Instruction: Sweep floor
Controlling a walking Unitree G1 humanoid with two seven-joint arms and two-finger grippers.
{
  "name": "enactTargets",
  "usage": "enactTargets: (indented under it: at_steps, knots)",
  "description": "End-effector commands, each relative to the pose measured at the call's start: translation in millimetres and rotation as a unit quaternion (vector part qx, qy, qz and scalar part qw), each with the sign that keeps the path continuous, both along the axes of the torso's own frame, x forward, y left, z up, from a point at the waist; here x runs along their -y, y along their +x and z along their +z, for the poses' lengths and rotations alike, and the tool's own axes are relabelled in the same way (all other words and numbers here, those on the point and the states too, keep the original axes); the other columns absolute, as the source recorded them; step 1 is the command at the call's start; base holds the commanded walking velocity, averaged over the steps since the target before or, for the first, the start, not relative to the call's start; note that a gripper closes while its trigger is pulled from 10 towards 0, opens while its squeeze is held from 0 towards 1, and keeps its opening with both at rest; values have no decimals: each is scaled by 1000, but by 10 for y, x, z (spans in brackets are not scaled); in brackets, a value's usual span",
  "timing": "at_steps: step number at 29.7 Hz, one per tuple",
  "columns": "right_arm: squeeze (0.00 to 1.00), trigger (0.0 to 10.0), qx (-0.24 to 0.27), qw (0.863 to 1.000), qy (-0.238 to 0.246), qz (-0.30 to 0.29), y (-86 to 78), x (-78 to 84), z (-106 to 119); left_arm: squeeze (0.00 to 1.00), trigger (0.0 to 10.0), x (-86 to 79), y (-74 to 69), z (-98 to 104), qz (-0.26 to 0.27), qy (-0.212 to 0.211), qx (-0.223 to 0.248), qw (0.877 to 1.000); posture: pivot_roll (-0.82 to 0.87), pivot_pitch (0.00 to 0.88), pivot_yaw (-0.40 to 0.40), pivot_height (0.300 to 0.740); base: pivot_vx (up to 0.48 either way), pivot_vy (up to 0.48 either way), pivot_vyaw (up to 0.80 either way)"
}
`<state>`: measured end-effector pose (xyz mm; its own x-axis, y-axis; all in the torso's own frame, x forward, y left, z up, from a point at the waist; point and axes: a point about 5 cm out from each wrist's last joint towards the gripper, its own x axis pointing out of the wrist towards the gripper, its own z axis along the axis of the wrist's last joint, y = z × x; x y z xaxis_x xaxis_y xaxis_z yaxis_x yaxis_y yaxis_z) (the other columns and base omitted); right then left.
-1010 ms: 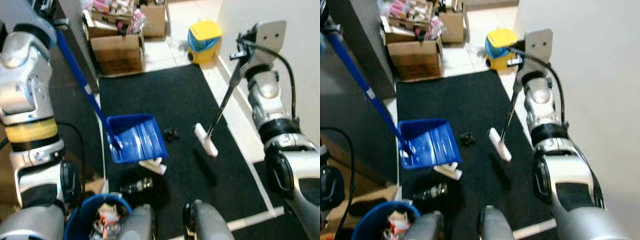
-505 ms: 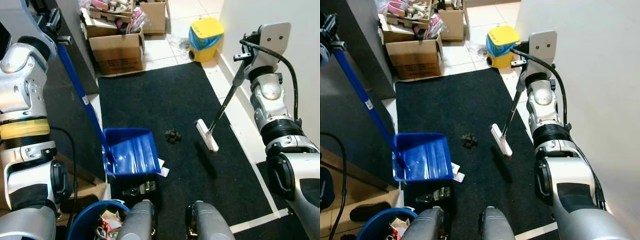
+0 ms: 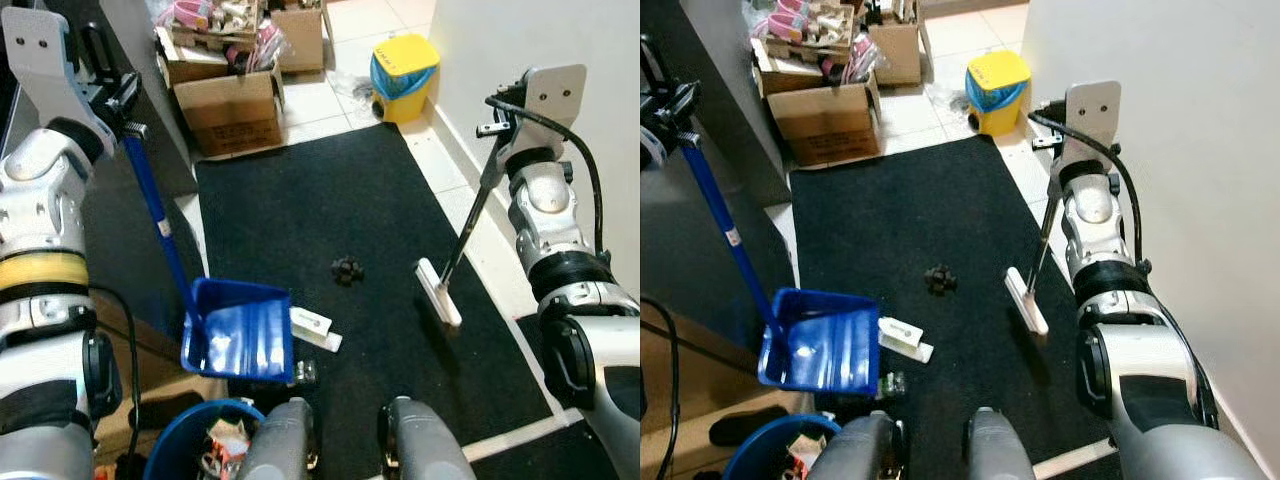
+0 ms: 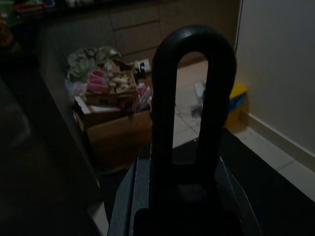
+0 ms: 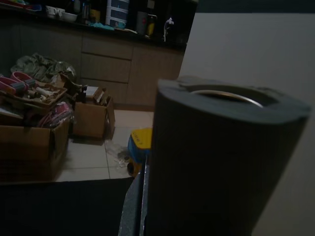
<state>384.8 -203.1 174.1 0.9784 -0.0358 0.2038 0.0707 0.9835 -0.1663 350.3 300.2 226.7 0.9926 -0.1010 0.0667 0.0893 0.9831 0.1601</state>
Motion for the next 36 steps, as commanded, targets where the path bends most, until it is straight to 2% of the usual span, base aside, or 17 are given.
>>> enactTargets:
  at_steps: [1, 2, 4, 7, 8, 9, 10, 18, 20, 23, 24, 25, 31, 35, 36]
  knots:
    - [0, 10000, 16, 1000, -2, 4, -14, -29, 19, 408, 10000, -37, -19, -97, 2, 22, -3, 1000, 46, 114, 56, 740, 0, 0, 0]
    - [0, 10000, 16, 1000, -2, 7, -15, -46, 15, 463, 10000, -28, -15, -141, 4, 29, -6, 1000, 44, 119, 56, 740, 0, 0, 0]
    - [0, 10000, 17, 1000, -3, 12, -19, -68, 13, 490, 10000, -7, -7, -225, 1, 47, -14, 999, 38, 130, 56, 740, 0, 0, 0]
    - [0, 10000, 18, 1000, -3, 15, -23, -78, 10, 439, 10000, 18, 3, -299, -1, 58, -23, 998, 36, 134, 55, 740, 0, 0, 0]
    - [0, 10000, 18, 1000, -3, 16, -24, -81, 8, 325, 10000, 32, 9, -328, -3, 60, -26, 998, 36, 134, 55, 740, 0, 0, 0]
    - [0, 10000, 18, 1000, -3, 16, -25, -80, 9, 325, 10000, 42, 13, -341, -4, 60, -27, 998, 32, 142, 53, 740, 0, 0, 0]
    - [0, 10000, 18, 1000, -3, 17, -28, -83, 4, 0, 10000, 65, 21, -378, -7, 62, -31, 998, 28, 146, 53, 740, 0, 0, 0]
    - [0, 10000, 15, 1000, -2, 24, -42, -122, -30, 0, 10000, 133, -37, -678, -5, 48, -54, 997, 18, 142, 47, 740, 0, 0, 0]
    - [0, 10000, 14, 1000, -2, 27, -40, -124, -28, 0, 10000, 124, -109, -856, 1, 39, -85, 996, 19, 137, 37, 740, 0, 0, 0]
    - [0, 10000, 13, 999, -3, 30, -28, -119, -9, 0, 10000, 74, -204, -1031, 10, 58, -141, 988, 25, 133, 33, 740, 0, 0, 0]
    - [0, 10000, 13, 999, -3, 30, -25, -116, -5, 0, 10000, 61, -216, -1055, 11, 58, -154, 986, 27, 133, 32, 740, 0, 0, 0]
    - [0, 10000, 12, 999, -3, 30, -18, -117, 5, 0, 10000, 11, -254, -1062, 15, 80, -169, 982, 31, 133, 31, 740, 0, 0, 0]
    - [0, 10000, 11, 999, -3, 32, -14, -135, 1, 0, 10000, -88, -335, -1017, 0, 90, -219, 971, 47, 133, 31, 740, 0, 0, 0]
    - [0, 10000, 9, 999, -2, 33, -15, -146, -6, 0, 10000, -66, -372, -1015, -28, 81, -252, 964, 52, 132, 33, 740, 0, 0, 0]
    - [0, 10000, 9, 999, -2, 33, -15, -147, -6, 0, 10000, -33, -404, -1030, -50, 78, -273, 958, 53, 132, 37, 740, 0, 0, 0]
